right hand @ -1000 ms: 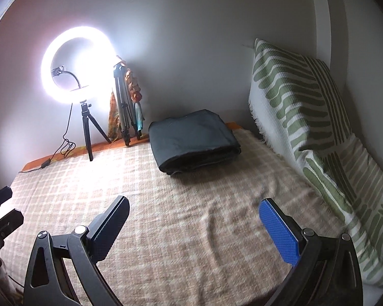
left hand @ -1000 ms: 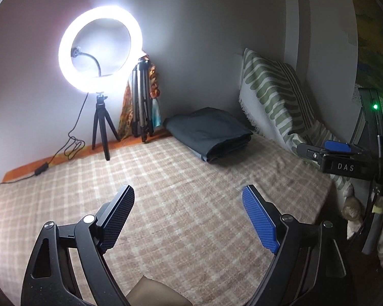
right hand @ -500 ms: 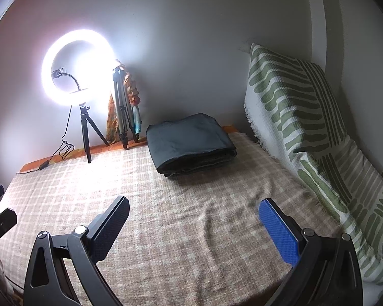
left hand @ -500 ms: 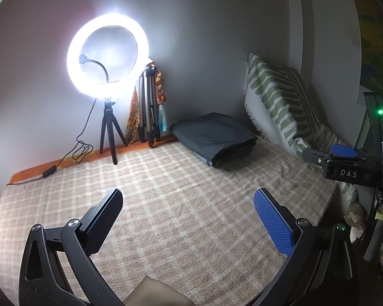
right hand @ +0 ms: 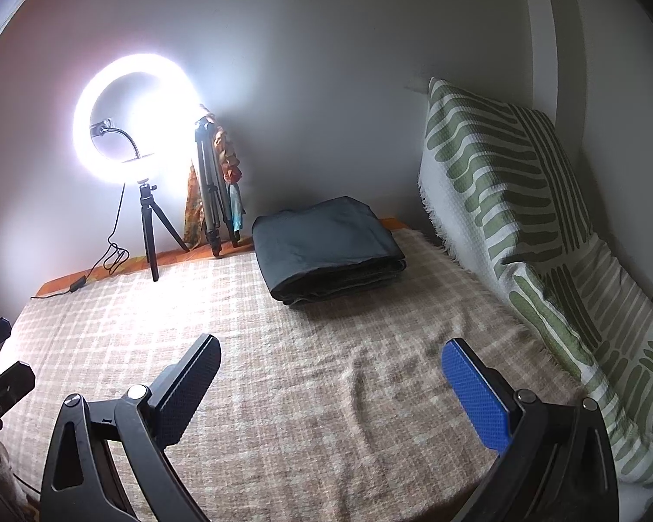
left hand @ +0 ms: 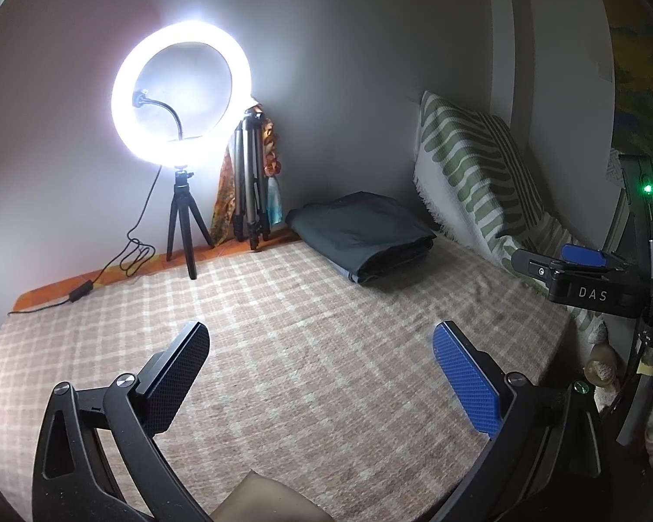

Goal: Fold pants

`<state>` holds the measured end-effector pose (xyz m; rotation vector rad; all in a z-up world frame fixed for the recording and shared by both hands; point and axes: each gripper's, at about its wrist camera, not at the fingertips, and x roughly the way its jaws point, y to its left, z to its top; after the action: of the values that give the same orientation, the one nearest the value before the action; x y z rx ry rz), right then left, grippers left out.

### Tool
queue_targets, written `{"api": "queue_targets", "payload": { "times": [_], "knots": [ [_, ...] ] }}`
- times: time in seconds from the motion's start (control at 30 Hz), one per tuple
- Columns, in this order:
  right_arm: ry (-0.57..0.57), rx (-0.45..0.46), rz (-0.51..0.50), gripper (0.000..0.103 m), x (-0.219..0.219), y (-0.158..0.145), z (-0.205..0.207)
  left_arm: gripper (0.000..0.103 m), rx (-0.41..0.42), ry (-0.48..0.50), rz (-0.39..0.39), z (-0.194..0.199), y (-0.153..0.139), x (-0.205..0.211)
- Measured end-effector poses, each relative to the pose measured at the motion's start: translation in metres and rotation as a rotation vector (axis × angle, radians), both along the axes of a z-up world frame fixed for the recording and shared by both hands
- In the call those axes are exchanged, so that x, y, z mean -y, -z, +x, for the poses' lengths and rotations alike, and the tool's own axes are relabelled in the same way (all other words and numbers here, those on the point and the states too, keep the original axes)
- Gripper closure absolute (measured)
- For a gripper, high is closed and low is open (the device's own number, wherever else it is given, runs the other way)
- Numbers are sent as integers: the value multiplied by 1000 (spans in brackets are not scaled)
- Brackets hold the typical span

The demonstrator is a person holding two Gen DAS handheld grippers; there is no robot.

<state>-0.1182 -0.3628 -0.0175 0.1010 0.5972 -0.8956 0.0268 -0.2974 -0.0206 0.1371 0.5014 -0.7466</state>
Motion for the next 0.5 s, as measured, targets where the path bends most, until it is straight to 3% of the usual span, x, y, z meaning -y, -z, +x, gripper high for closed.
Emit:
{"api": "queue_targets", "payload": {
  "times": [0.5],
  "knots": [
    [-20, 1, 8, 0, -3, 2, 5, 1, -5, 3, 0, -1, 0, -2]
  ]
}}
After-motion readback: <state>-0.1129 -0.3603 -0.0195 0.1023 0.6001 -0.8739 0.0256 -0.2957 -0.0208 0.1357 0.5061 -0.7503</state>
